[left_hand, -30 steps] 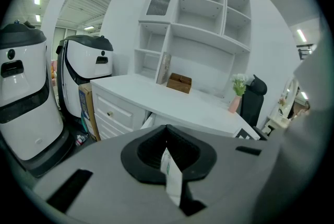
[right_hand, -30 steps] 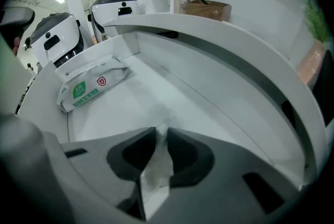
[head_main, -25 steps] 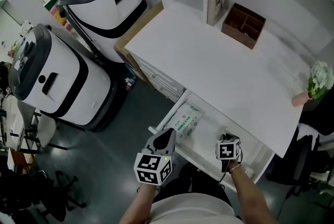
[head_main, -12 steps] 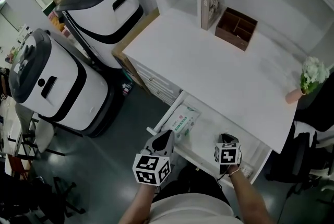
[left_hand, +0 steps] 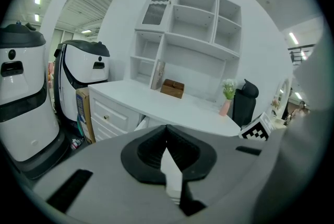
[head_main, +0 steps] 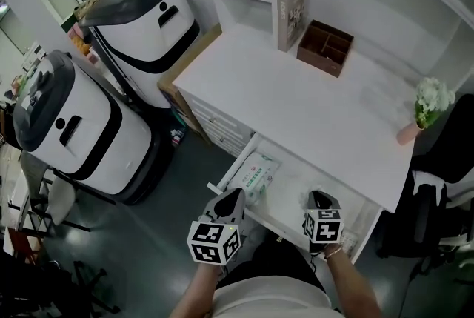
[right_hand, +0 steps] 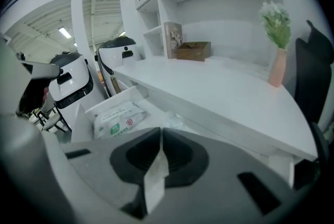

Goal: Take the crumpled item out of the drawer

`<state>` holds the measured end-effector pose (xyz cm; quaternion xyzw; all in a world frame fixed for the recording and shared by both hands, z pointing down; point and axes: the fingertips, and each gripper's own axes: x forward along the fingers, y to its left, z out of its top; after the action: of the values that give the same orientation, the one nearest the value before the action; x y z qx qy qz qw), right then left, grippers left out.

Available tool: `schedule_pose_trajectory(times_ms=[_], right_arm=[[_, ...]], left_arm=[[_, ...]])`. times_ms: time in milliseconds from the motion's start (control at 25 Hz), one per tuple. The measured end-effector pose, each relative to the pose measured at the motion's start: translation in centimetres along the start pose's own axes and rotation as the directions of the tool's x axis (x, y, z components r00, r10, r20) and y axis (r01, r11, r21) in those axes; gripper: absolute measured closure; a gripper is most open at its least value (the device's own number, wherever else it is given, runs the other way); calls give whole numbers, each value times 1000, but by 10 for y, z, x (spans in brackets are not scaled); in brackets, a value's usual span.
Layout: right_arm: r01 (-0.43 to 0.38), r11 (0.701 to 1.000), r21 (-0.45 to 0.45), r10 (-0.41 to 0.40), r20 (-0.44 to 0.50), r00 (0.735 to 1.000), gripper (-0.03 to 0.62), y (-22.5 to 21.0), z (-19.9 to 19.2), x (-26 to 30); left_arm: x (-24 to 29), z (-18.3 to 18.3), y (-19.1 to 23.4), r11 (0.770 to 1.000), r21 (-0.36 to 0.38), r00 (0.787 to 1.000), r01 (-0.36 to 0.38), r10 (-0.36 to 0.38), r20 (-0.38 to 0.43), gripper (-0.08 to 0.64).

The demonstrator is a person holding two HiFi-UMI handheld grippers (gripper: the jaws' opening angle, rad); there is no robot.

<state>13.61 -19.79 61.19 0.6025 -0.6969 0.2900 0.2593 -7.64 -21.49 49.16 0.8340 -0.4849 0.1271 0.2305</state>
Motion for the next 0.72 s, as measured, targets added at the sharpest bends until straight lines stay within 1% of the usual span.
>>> schedule_pose_trajectory(times_ms=[360, 720], right_arm=[[-19, 999, 35, 13, 148, 989, 571, 14, 32, -46], [-44, 998, 41, 30, 283, 959, 571, 29, 59, -90]], left_arm=[[-15, 1, -5, 1000, 23, 1000, 12, -13, 24, 566], [-24, 5, -15, 998, 49, 998, 37, -40, 51, 566]])
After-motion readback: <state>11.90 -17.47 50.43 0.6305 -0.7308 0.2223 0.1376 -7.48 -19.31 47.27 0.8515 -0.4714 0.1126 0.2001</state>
